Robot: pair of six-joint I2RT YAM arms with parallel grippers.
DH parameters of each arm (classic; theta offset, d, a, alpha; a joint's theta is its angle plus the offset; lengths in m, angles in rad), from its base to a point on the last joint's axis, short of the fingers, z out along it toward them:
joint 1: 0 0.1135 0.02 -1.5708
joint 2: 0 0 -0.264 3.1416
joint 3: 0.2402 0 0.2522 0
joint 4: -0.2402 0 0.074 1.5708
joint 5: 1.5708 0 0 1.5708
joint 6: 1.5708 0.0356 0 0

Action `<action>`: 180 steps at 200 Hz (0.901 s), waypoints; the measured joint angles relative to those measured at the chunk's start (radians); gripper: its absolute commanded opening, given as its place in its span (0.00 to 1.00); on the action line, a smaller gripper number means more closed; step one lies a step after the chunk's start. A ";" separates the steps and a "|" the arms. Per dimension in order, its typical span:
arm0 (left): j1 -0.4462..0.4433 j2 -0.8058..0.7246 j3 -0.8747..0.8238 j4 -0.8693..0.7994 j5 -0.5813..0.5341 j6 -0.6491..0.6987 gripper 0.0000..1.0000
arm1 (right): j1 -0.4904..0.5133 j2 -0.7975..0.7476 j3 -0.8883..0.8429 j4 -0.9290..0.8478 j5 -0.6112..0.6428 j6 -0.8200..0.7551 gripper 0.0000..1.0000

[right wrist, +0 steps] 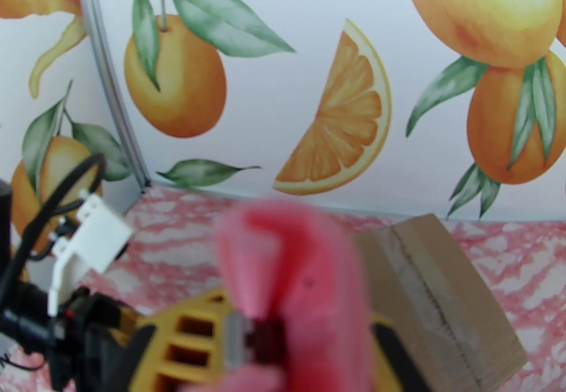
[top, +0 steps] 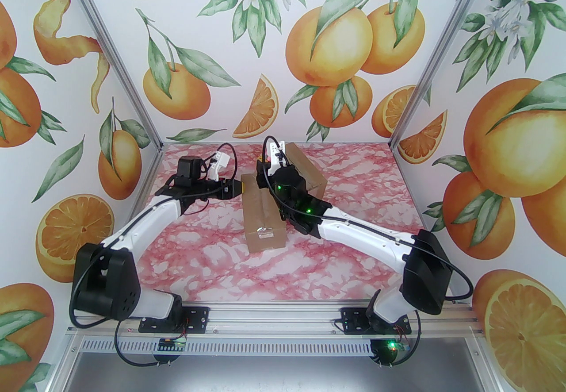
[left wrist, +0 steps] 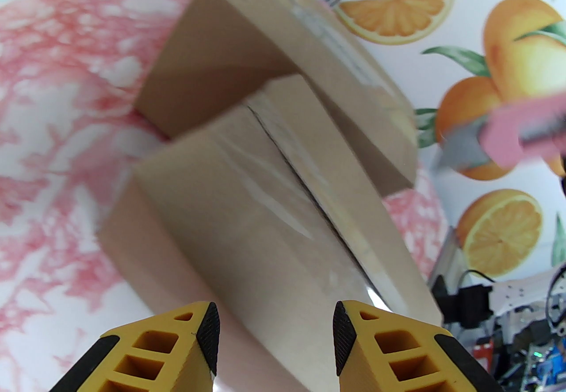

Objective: Unpack the express box

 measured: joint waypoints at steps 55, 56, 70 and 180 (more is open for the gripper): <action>-0.078 -0.015 -0.076 0.039 0.048 -0.058 0.49 | 0.001 0.000 0.009 -0.059 0.065 0.020 0.00; -0.082 -0.014 -0.076 0.039 0.049 -0.058 0.49 | 0.001 0.000 0.009 -0.060 0.065 0.020 0.00; -0.119 -0.014 -0.076 0.047 0.053 -0.072 0.49 | 0.001 -0.002 0.009 -0.063 0.071 0.019 0.00; -0.122 -0.117 -0.060 0.035 -0.112 -0.061 0.55 | -0.015 -0.029 -0.039 -0.013 -0.034 -0.098 0.00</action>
